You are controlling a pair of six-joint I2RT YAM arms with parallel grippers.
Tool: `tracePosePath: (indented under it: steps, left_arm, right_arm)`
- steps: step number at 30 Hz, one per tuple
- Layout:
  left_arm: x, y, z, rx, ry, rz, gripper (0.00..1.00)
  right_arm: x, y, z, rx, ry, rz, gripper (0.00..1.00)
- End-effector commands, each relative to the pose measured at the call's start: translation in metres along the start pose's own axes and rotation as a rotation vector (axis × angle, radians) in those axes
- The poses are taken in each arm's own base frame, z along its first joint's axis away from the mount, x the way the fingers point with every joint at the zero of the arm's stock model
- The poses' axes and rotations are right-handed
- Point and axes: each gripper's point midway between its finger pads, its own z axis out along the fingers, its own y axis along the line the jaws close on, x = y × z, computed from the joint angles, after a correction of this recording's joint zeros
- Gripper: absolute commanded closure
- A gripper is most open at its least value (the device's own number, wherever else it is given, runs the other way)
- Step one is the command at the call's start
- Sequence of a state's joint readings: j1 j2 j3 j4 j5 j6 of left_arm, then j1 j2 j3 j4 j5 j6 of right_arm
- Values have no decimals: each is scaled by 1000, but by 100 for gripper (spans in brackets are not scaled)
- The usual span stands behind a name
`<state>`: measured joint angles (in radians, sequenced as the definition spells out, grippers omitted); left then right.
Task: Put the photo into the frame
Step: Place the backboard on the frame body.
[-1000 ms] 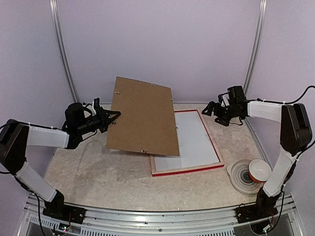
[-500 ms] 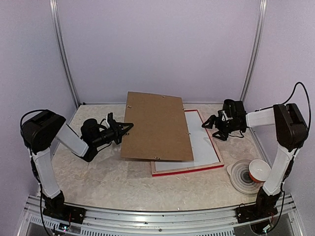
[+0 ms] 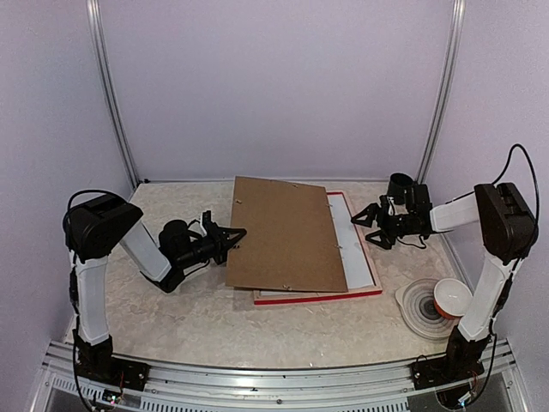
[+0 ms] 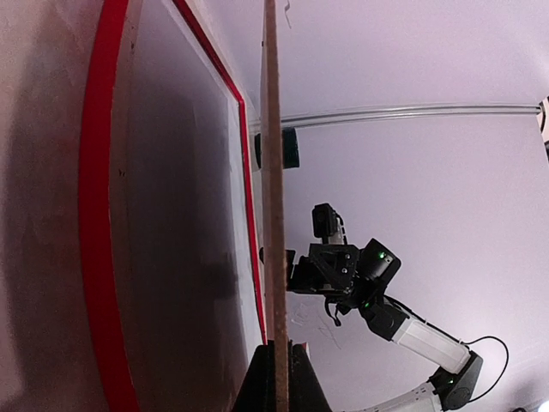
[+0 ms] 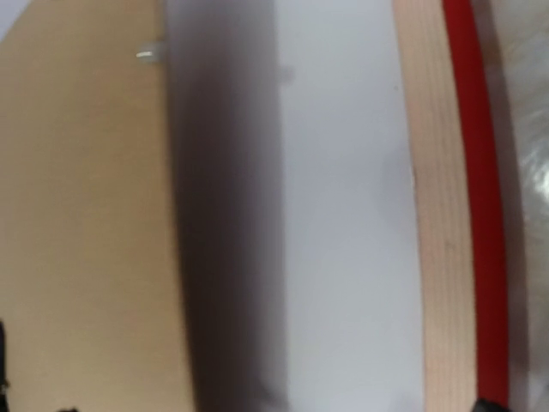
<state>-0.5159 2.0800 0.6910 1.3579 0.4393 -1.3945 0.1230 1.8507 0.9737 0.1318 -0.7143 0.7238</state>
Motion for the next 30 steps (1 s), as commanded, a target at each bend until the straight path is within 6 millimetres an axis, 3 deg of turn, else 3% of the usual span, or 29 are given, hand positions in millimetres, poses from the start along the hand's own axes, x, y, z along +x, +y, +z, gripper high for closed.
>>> tracePosePath:
  steps: [1,9,12,16,18,20,30]
  left_arm:
    - [-2,-33,14,125,-10,60,100]
    - [3,-19,17,86,-12,45,100]
    - [5,-15,18,71,-13,38,99]
    - [9,-7,20,45,-9,15,93]
    - [11,-1,20,22,-6,-4,78]
    - [11,3,20,3,-4,-6,73]
    - [11,16,21,-30,0,-17,71]
  right_arm:
    - [10,9,-3,-56,21,8,1]
    - [25,25,4,-75,55,-11,1]
    - [22,28,-1,-49,38,-28,1]
    - [16,30,-7,4,20,-64,1]
    - [15,30,-8,12,21,-67,1]
    - [15,31,-8,9,21,-67,1]
    - [12,37,-13,57,12,-106,1]
